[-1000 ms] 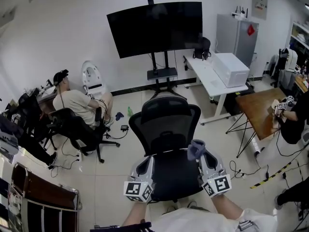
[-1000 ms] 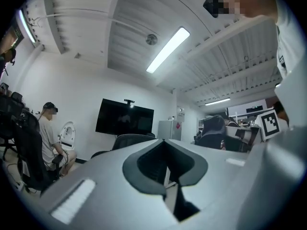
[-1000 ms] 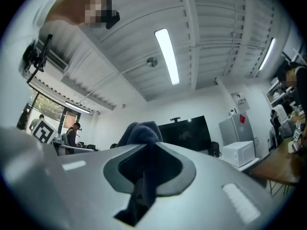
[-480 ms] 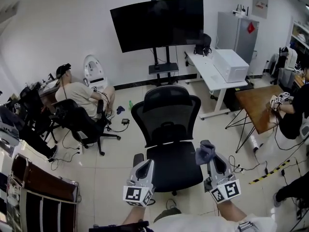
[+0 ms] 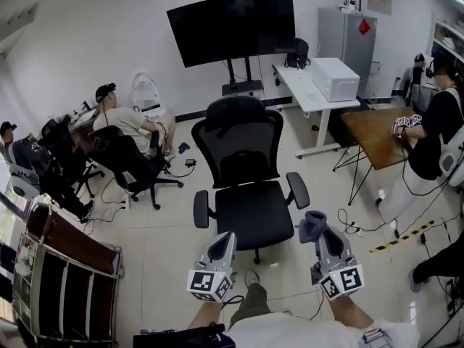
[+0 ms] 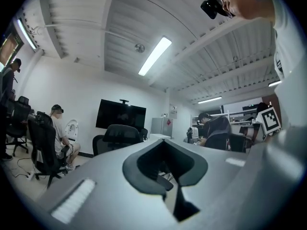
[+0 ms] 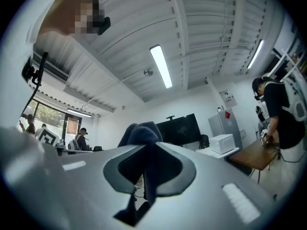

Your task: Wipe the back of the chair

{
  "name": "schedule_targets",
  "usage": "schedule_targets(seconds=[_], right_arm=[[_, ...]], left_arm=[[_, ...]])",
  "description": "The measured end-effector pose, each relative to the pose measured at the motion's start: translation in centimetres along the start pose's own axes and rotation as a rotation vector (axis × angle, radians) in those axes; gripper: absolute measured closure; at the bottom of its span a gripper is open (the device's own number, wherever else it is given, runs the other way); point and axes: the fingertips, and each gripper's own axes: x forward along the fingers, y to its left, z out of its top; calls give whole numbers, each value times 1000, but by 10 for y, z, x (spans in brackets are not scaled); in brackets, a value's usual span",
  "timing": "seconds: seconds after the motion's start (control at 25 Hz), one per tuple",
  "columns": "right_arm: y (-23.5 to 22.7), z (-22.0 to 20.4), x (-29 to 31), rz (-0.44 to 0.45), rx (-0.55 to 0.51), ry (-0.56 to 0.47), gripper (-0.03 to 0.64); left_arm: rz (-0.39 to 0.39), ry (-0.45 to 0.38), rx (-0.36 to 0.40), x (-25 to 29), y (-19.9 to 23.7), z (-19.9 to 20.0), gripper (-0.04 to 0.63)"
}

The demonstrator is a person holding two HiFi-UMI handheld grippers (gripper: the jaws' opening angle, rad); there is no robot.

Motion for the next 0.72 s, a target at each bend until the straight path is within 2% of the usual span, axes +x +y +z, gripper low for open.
schedule_targets(seconds=[0.12, 0.32, 0.52, 0.72], right_arm=[[3, 9, -40, -9, 19, 23, 581], [19, 35, -86, 7, 12, 36, 581], [40, 56, -105, -23, 0, 33, 581], [58, 51, -99, -16, 28, 35, 581]], left_arm=[[-16, 29, 14, -31, -38, 0, 488], [38, 15, 41, -78, -65, 24, 489], [28, 24, 68, -108, -65, 42, 491], [34, 30, 74, -119, -51, 51, 492]])
